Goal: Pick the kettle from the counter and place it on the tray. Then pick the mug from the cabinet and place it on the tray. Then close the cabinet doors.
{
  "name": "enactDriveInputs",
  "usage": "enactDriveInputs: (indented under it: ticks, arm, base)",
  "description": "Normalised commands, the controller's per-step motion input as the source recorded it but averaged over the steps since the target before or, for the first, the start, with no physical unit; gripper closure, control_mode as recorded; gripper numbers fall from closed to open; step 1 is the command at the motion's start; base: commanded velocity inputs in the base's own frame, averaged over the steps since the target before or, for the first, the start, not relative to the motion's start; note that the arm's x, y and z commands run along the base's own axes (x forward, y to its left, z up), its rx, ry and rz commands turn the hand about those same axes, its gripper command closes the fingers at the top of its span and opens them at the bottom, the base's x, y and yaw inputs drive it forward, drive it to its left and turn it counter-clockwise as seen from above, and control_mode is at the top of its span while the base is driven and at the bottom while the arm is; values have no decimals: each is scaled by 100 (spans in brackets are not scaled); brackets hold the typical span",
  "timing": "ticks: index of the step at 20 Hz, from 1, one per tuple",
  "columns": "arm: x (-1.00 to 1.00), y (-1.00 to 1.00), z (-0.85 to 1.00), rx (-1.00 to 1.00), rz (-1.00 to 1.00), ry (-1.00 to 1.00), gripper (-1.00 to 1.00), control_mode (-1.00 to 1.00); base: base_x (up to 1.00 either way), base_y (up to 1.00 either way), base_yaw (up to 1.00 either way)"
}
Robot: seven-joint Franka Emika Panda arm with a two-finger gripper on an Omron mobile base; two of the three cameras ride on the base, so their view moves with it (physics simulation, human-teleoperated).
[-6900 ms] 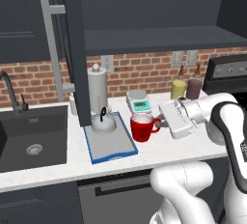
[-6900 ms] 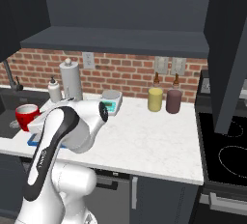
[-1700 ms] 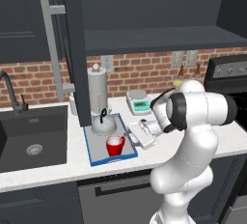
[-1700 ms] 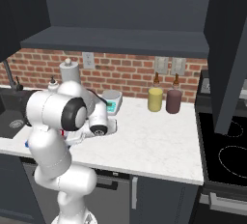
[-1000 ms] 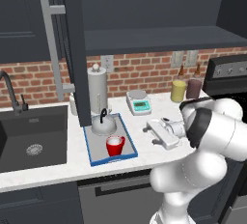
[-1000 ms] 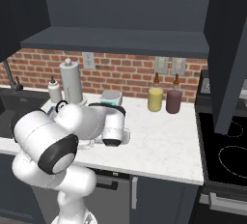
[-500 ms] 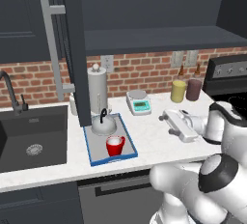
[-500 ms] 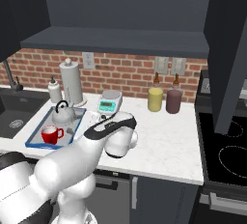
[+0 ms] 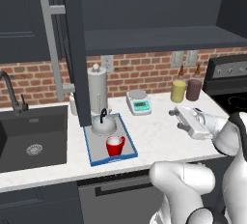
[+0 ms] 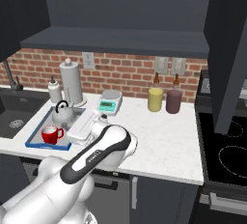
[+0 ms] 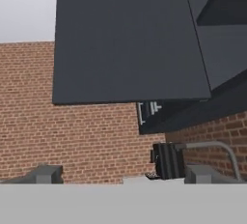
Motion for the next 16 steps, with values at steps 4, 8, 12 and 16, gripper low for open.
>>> enactDriveInputs:
  ticks: [4, 8, 12, 16]
  arm:
    - [-4, -3, -5, 0, 0, 0, -100, -100]
    - [-35, -32, 0, 3, -13, 0, -100, -100]
    - [-40, -39, 13, 6, -30, 6, -100, -100]
    - [-36, -37, 20, 2, -34, 13, -100, -100]
  base:
    - [0, 0, 0]
    - [0, 0, 0]
    - [0, 0, 0]
    - [0, 0, 0]
